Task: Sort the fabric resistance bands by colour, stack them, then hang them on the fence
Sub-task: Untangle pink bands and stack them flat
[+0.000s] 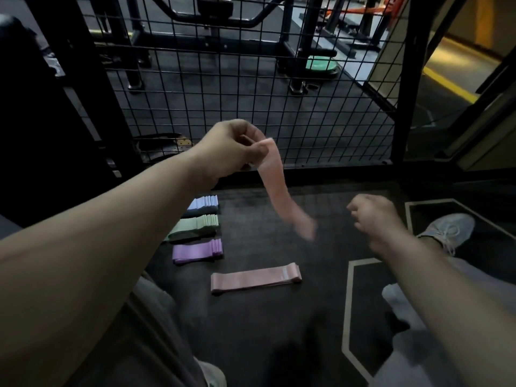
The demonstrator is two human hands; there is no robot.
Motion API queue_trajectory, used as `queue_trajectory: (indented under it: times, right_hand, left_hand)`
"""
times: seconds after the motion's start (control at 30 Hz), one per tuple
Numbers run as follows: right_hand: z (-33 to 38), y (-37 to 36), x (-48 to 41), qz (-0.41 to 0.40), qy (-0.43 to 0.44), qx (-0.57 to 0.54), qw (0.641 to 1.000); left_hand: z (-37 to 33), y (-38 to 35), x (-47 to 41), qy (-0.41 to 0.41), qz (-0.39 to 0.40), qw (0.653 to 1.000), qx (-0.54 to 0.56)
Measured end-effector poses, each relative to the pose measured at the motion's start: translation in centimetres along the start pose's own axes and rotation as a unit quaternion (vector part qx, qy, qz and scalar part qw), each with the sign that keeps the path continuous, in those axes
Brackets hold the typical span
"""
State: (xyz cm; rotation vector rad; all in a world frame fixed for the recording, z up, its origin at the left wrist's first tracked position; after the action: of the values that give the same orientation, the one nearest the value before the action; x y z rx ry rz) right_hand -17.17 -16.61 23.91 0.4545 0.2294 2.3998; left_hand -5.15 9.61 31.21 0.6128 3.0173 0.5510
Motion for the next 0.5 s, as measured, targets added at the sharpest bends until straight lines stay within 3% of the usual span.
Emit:
queue_trajectory:
  times: [0.23,0.43,0.5]
  right_hand:
    - [6.4,-6.7,5.6,0.232,0.219,0.023,0.948]
    - [8.6,-8.2,6.0,0.224,0.325,0.118,0.911]
    - [8.8,-8.5,6.1,0.254,0.313,0.119,0.907]
  left_hand:
    - [-0.2,-3.2,0.9,-0.048,0.097,0.992,-0.068]
    - [0.3,-2.7,0.8,-0.040,0.117,0.991,-0.042]
    - [0.4,-3.0,0.9,-0.034,0.123,0.991,-0.047]
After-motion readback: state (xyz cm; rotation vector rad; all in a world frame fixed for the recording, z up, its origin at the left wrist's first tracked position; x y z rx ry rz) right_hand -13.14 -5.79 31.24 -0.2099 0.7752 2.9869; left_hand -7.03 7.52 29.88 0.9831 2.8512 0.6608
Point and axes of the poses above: each hand's wrist, its own x-axis away from the middle knuckle, its own y-axis out of the back of the hand, z = x × y, the point moved 7 cm from there along -x, towards the middle knuckle, and after that the axes turned 9 degrees about -x, right-handed, at the moved point
